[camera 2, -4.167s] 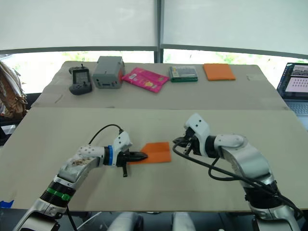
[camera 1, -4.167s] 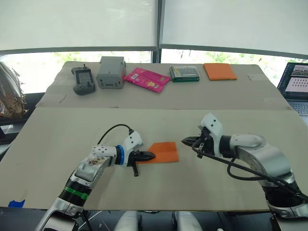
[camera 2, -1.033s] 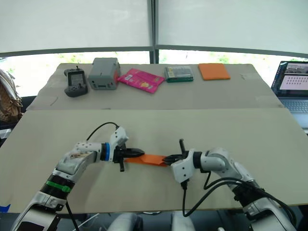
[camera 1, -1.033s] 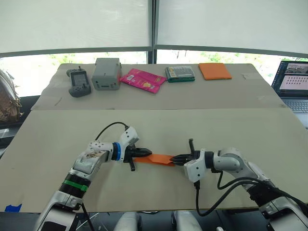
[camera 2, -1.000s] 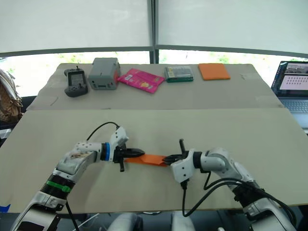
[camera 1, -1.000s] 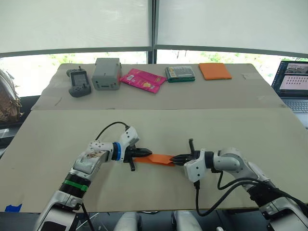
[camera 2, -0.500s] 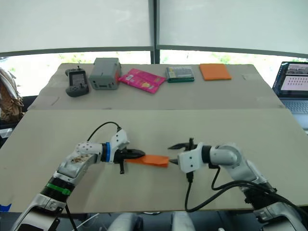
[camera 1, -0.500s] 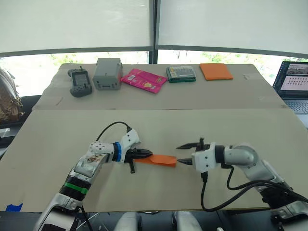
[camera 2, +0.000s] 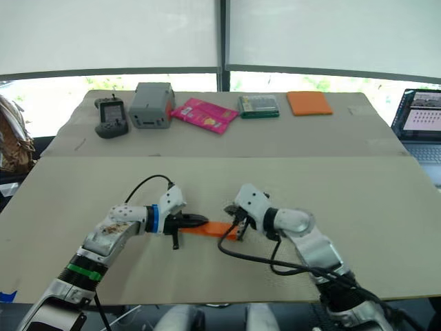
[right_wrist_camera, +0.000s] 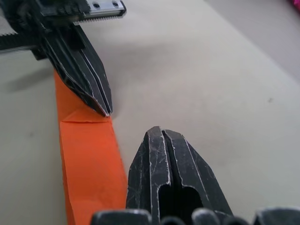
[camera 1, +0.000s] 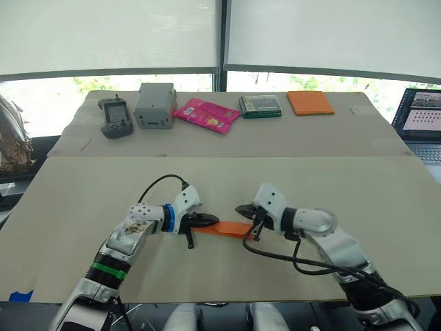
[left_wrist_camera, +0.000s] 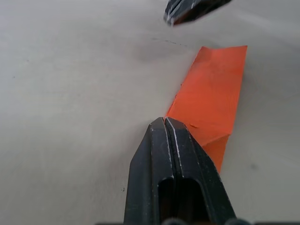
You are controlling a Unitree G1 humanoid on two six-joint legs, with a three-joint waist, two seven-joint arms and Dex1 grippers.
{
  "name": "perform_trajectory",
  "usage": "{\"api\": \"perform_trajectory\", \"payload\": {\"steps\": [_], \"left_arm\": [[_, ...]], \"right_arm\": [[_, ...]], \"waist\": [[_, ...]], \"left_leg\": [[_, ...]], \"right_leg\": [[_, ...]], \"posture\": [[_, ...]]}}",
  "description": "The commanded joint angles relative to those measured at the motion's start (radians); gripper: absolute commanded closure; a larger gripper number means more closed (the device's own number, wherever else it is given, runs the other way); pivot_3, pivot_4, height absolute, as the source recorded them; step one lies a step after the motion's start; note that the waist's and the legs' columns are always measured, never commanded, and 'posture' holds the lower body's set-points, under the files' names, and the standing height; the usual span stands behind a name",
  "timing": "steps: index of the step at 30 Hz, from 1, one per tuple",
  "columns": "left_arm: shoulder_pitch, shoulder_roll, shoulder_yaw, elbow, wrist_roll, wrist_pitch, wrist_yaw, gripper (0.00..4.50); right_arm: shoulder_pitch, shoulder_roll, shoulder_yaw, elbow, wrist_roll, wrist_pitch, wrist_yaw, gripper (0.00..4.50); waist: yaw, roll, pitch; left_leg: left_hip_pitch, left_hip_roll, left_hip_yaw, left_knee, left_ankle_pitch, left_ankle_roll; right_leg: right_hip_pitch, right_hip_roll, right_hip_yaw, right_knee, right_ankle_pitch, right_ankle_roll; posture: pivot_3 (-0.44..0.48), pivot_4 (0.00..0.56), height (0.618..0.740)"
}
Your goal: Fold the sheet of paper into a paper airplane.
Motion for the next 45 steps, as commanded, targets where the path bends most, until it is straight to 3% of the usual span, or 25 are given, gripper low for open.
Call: {"api": "perform_trajectory", "payload": {"steps": [1,8,18,22,29,35,40,45], "left_arm": [[0.028,0.010,-0.035,0.018,0.030,0.037,-0.006,4.50],[0.025,0.009,-0.047,0.021,0.037,0.036,-0.008,4.50],[0.036,0.012,-0.055,0.007,0.034,0.039,-0.007,4.50],[0.040,0.015,-0.053,0.011,0.034,0.035,-0.008,4.50],[0.058,0.021,-0.041,0.005,0.030,0.035,-0.004,4.50],[0.071,0.017,-0.009,-0.011,0.001,0.035,-0.008,4.50],[0.069,0.026,0.085,-0.076,-0.097,0.079,-0.028,4.50],[0.069,0.144,0.164,-0.188,-0.175,0.127,-0.110,4.50]], "right_arm": [[0.016,0.070,0.021,-0.002,-0.002,0.021,-0.059,4.48],[0.064,0.111,0.024,0.052,-0.015,-0.003,-0.090,4.48],[0.168,0.004,-0.017,0.019,-0.044,0.021,-0.099,4.48],[0.237,-0.056,-0.064,-0.010,-0.037,0.015,-0.092,4.48],[0.297,-0.072,-0.156,-0.029,0.001,0.044,-0.110,4.48],[0.271,-0.081,-0.196,-0.068,0.043,-0.036,-0.063,4.48],[0.199,-0.129,-0.243,-0.082,0.093,-0.122,0.020,4.48],[0.117,-0.208,-0.246,-0.090,0.168,-0.170,0.186,4.48]], "waist": [[0.000,0.000,0.000],[-0.001,0.000,0.000],[0.008,0.001,-0.010],[0.010,0.000,-0.010],[0.015,0.000,-0.012],[0.014,0.000,-0.011],[0.007,0.001,-0.008],[-0.003,0.000,-0.002]], "left_leg": [[0.000,0.000,0.000,0.000,0.000,0.000],[0.001,0.000,0.000,0.000,0.000,0.000],[0.003,-0.001,-0.001,0.000,0.000,0.000],[0.015,0.000,-0.001,-0.002,-0.001,0.002],[0.015,0.000,-0.002,-0.002,-0.002,0.002],[0.015,0.000,-0.002,-0.002,-0.002,0.002],[0.013,0.000,-0.001,-0.002,-0.002,0.002],[0.011,0.001,-0.002,-0.003,-0.002,0.002]], "right_leg": [[0.000,0.000,0.000,0.000,0.000,0.000],[0.000,0.000,0.000,0.000,0.000,0.000],[0.005,0.000,-0.001,-0.002,0.000,0.000],[0.018,0.000,-0.003,-0.006,-0.002,0.002],[0.019,-0.001,-0.002,-0.006,-0.002,0.003],[0.019,-0.001,-0.002,-0.007,-0.002,0.003],[0.016,0.000,-0.002,-0.006,-0.002,0.003],[0.014,0.001,-0.002,-0.006,-0.002,0.003]], "posture": [[0.000,0.150,0.740],[0.000,0.150,0.740],[0.000,0.150,0.740],[0.000,0.150,0.740],[0.000,0.150,0.740],[0.000,0.150,0.740],[0.000,0.150,0.740],[0.000,0.150,0.740]]}}
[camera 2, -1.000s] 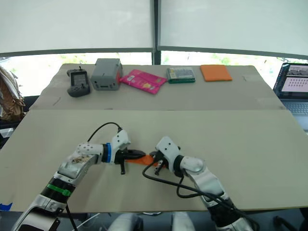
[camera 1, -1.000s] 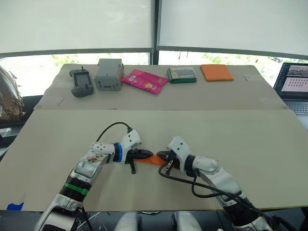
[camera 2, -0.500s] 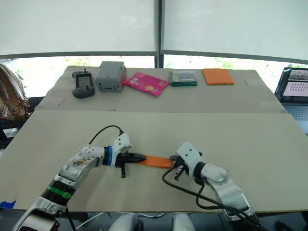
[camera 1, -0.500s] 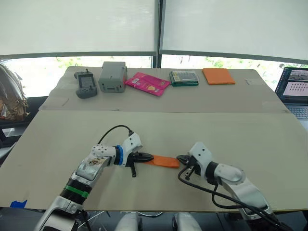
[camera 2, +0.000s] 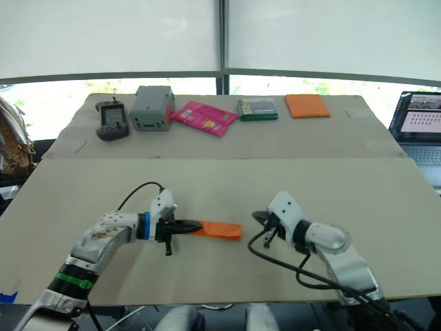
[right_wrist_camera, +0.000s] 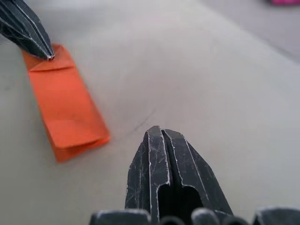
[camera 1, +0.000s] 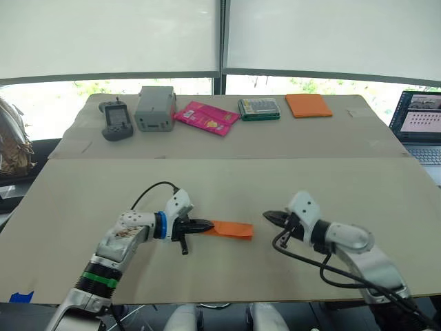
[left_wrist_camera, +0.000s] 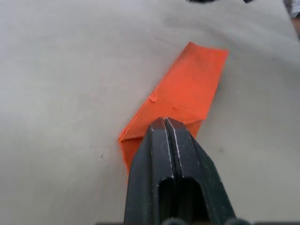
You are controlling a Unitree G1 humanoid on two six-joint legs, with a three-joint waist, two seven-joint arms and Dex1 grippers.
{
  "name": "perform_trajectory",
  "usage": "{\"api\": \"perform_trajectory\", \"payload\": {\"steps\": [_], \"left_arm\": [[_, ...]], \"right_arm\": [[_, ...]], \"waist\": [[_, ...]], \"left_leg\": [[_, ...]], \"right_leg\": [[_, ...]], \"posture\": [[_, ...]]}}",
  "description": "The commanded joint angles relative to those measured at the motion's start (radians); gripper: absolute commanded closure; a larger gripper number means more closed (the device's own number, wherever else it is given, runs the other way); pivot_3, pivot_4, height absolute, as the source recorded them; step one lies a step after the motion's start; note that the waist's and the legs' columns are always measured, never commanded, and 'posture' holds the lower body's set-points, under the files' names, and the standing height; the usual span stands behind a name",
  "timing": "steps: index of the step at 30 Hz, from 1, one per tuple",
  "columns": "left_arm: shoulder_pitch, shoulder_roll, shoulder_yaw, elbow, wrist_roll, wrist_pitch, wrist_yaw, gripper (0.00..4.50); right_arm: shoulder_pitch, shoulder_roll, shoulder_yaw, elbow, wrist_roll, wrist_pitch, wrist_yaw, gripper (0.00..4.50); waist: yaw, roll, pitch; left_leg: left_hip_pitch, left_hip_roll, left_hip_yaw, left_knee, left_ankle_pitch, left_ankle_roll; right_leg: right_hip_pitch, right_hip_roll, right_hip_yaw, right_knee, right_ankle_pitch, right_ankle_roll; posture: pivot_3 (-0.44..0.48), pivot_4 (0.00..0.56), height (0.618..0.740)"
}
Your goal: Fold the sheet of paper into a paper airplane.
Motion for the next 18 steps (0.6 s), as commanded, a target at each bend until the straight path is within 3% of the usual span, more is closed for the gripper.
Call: {"api": "perform_trajectory", "payload": {"steps": [1,8,13,18], "left_arm": [[-0.005,0.081,0.065,-0.090,-0.051,0.019,-0.058,4.50],[0.056,0.208,0.142,-0.208,-0.065,0.044,-0.045,4.50],[0.145,0.226,0.201,-0.280,-0.070,0.072,0.044,4.50],[0.231,0.212,0.229,-0.360,-0.074,0.067,0.104,4.50]], "right_arm": [[-0.046,-0.040,0.004,-0.047,0.065,-0.038,0.118,4.48],[-0.119,-0.102,0.094,-0.142,0.124,0.089,0.233,4.48],[-0.228,-0.052,0.190,-0.084,0.057,0.125,0.190,4.48],[-0.330,-0.002,0.278,0.091,-0.043,0.078,0.181,4.48]], "waist": [[0.000,0.000,0.001],[0.002,0.000,0.007],[0.002,-0.001,0.010],[0.002,-0.001,0.010]], "left_leg": [[0.000,0.000,0.000,0.000,0.000,0.000],[-0.002,-0.001,0.000,-0.001,0.000,0.000],[-0.003,0.000,0.000,-0.001,0.000,0.000],[-0.015,-0.001,0.001,0.001,0.001,-0.002]], "right_leg": [[0.000,0.000,0.000,0.000,0.000,0.000],[-0.001,-0.002,0.000,-0.002,0.000,0.000],[-0.003,-0.002,0.000,-0.001,0.000,0.000],[-0.017,-0.002,0.001,0.003,0.001,-0.002]], "posture": [[0.000,0.150,0.740],[0.000,0.150,0.740],[0.000,0.150,0.740],[0.000,0.150,0.740]]}}
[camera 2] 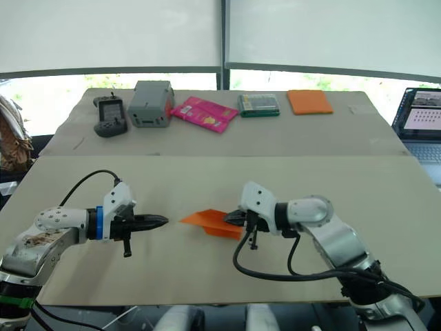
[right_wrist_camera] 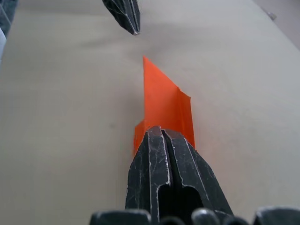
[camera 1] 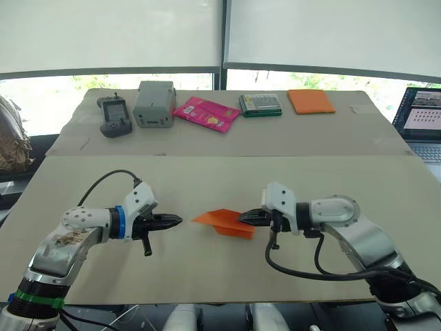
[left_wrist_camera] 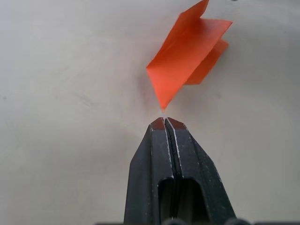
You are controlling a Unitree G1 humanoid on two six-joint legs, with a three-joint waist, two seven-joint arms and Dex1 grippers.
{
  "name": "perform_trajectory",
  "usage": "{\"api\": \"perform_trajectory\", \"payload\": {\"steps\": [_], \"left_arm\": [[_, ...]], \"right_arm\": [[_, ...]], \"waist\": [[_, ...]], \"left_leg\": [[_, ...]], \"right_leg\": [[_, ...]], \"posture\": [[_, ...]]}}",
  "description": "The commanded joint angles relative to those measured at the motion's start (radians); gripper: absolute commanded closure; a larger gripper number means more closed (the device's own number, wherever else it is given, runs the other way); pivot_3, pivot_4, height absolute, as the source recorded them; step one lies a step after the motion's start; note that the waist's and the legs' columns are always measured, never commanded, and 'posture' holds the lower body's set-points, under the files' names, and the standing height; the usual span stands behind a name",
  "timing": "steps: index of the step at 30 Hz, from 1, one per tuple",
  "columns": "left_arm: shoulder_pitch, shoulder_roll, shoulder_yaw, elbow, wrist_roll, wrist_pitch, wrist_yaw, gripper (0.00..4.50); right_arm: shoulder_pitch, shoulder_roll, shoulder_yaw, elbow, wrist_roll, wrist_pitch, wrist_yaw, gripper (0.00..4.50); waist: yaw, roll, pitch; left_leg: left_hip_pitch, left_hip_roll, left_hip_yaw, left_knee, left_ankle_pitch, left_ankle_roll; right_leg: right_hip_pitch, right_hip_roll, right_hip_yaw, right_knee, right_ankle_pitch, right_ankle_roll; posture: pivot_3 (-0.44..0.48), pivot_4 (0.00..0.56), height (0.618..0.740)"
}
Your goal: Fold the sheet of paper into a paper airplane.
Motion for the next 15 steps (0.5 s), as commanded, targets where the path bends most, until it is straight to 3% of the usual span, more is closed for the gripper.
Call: {"api": "perform_trajectory", "payload": {"steps": [1,8,15], "left_arm": [[0.030,-0.013,0.039,-0.073,-0.009,-0.025,0.044,4.50],[0.068,-0.046,0.108,-0.129,-0.054,-0.035,0.097,4.50],[0.051,-0.090,0.179,-0.132,-0.130,-0.070,0.105,4.50]], "right_arm": [[-0.075,0.036,0.029,0.124,-0.062,-0.061,-0.009,4.48],[-0.207,0.070,0.031,0.335,-0.116,-0.167,0.037,4.48],[-0.235,0.035,-0.039,0.234,0.032,0.036,0.149,4.48]], "waist": [[0.001,0.000,0.000],[0.002,0.000,0.001],[0.001,0.001,0.001]], "left_leg": [[-0.001,0.000,0.000,0.000,0.000,0.000],[-0.001,0.000,0.000,0.000,0.000,-0.001],[-0.002,0.000,-0.001,0.000,0.000,-0.001]], "right_leg": [[0.000,0.000,0.000,0.000,0.000,0.000],[-0.001,0.000,-0.001,-0.001,0.001,-0.001],[-0.001,-0.001,-0.001,-0.001,0.001,-0.001]], "posture": [[0.000,0.150,0.740],[0.000,0.150,0.740],[0.000,0.150,0.740]]}}
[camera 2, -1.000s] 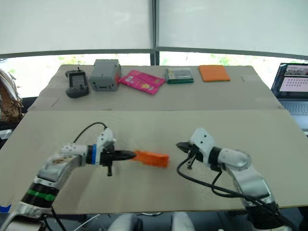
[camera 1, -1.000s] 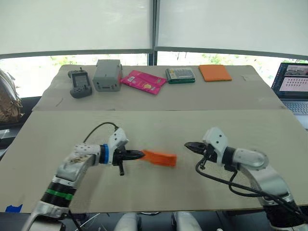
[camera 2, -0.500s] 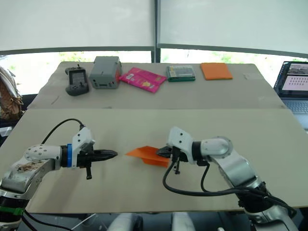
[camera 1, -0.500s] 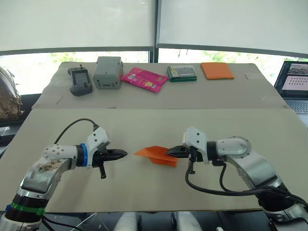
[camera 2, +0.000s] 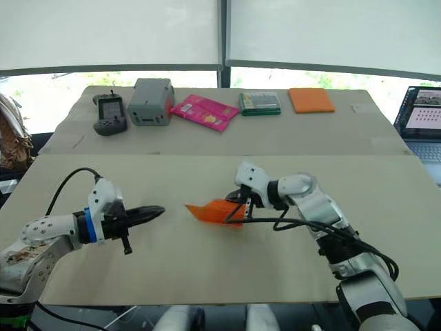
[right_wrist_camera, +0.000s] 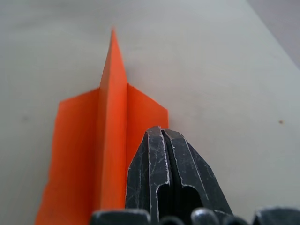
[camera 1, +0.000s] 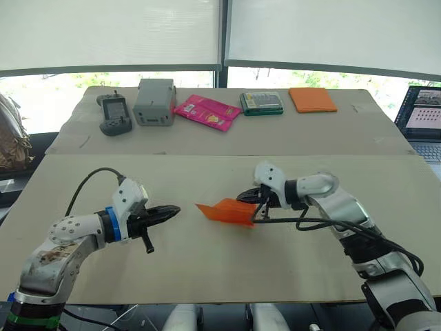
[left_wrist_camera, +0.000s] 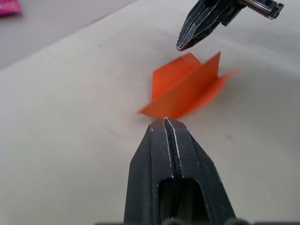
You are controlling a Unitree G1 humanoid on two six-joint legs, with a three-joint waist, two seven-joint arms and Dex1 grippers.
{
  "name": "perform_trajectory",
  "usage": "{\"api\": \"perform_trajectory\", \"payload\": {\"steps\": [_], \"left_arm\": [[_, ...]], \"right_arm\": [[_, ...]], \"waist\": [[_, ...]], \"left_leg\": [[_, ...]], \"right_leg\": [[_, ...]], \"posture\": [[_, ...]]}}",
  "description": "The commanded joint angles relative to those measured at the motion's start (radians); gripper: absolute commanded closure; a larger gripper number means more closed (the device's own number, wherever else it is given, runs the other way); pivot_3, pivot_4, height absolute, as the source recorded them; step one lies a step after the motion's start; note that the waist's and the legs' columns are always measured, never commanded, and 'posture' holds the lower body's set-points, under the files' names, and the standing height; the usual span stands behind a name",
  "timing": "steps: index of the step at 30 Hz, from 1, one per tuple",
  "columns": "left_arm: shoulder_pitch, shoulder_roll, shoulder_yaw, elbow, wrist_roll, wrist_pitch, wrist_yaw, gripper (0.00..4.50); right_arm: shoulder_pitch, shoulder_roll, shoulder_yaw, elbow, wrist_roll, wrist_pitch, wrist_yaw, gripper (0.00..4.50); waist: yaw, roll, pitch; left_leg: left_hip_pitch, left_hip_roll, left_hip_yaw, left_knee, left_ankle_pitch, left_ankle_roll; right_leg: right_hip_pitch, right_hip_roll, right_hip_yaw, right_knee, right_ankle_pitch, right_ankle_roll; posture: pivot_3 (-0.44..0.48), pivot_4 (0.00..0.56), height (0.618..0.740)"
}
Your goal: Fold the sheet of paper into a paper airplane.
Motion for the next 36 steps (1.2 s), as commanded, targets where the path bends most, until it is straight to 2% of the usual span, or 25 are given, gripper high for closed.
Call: {"api": "perform_trajectory", "payload": {"steps": [1,5,11,16,17,21,25,30,33,36], "left_arm": [[-0.014,-0.023,0.023,-0.024,-0.046,-0.037,-0.004,4.50],[-0.039,-0.044,0.019,-0.028,-0.063,-0.054,0.002,4.50],[-0.045,-0.037,0.010,-0.016,-0.050,-0.078,-0.008,4.50],[-0.038,-0.031,0.004,-0.020,-0.062,-0.063,-0.017,4.50],[-0.036,-0.030,0.004,-0.021,-0.063,-0.062,-0.019,4.50],[-0.023,-0.016,-0.001,-0.019,-0.068,-0.049,-0.034,4.50],[-0.022,0.004,-0.012,-0.013,-0.074,-0.034,-0.048,4.50],[-0.048,-0.002,-0.050,0.009,-0.049,-0.060,-0.054,4.50],[-0.059,-0.009,-0.074,0.018,-0.040,-0.070,-0.057,4.50],[-0.080,-0.032,-0.096,0.045,-0.008,-0.092,-0.033,4.50]], "right_arm": [[-0.022,-0.001,-0.036,-0.068,0.060,0.084,0.028,4.48],[-0.044,-0.004,0.006,-0.117,0.063,0.172,0.054,3.21],[-0.081,0.036,0.136,-0.075,-0.087,0.106,-0.001,1.16],[-0.093,0.076,0.165,-0.040,-0.120,0.130,-0.018,1.16],[-0.093,0.078,0.167,-0.036,-0.125,0.129,-0.020,1.77],[-0.077,0.076,0.164,-0.045,-0.123,0.166,-0.011,3.13],[-0.055,0.058,0.105,-0.089,-0.084,0.241,-0.020,4.47],[-0.026,-0.032,-0.044,-0.087,-0.034,0.332,-0.046,4.47],[-0.037,-0.075,-0.161,0.008,-0.034,0.332,-0.125,4.47],[-0.047,-0.093,-0.340,0.153,0.010,0.336,-0.205,4.47]], "waist": [[0.000,0.000,0.000],[-0.001,0.000,0.000],[-0.003,0.000,0.000],[-0.003,0.000,0.000],[-0.002,0.000,0.000],[-0.002,0.000,0.000],[-0.002,0.000,0.000],[0.005,0.000,0.000],[0.005,0.000,0.000],[0.003,0.000,0.000]], "left_leg": [[0.000,0.000,0.000,0.000,0.000,0.000],[0.000,0.000,0.000,0.000,0.000,0.000],[0.000,0.000,0.000,0.000,0.000,0.000],[0.000,-0.001,0.000,0.000,0.000,0.000],[0.000,-0.001,0.000,0.000,0.000,0.000],[0.000,-0.001,0.000,0.000,0.000,0.000],[0.000,-0.001,0.000,0.000,0.000,0.000],[0.000,-0.002,0.000,0.000,0.000,0.000],[0.000,-0.002,0.000,0.000,0.000,0.000],[0.000,-0.001,0.000,0.000,0.000,0.000]], "right_leg": [[0.000,0.000,0.000,0.000,0.000,0.000],[0.000,0.000,0.000,0.000,0.000,0.000],[-0.001,0.000,0.000,0.000,0.000,0.000],[-0.001,0.000,0.000,0.000,0.000,0.000],[-0.001,0.000,0.000,0.000,0.000,0.000],[0.000,0.000,0.000,0.000,0.000,0.000],[-0.001,0.000,0.000,0.000,0.000,0.000],[0.000,-0.001,-0.001,0.000,0.000,0.000],[0.000,-0.001,-0.001,0.000,0.000,0.000],[0.000,0.000,0.000,0.000,0.000,0.000]], "posture": [[0.000,0.150,0.740],[0.000,0.150,0.740],[0.000,0.150,0.740],[0.000,0.150,0.740],[0.000,0.150,0.740],[0.000,0.150,0.740],[0.000,0.150,0.740],[0.000,0.150,0.740],[0.000,0.150,0.740],[0.000,0.150,0.740]]}}
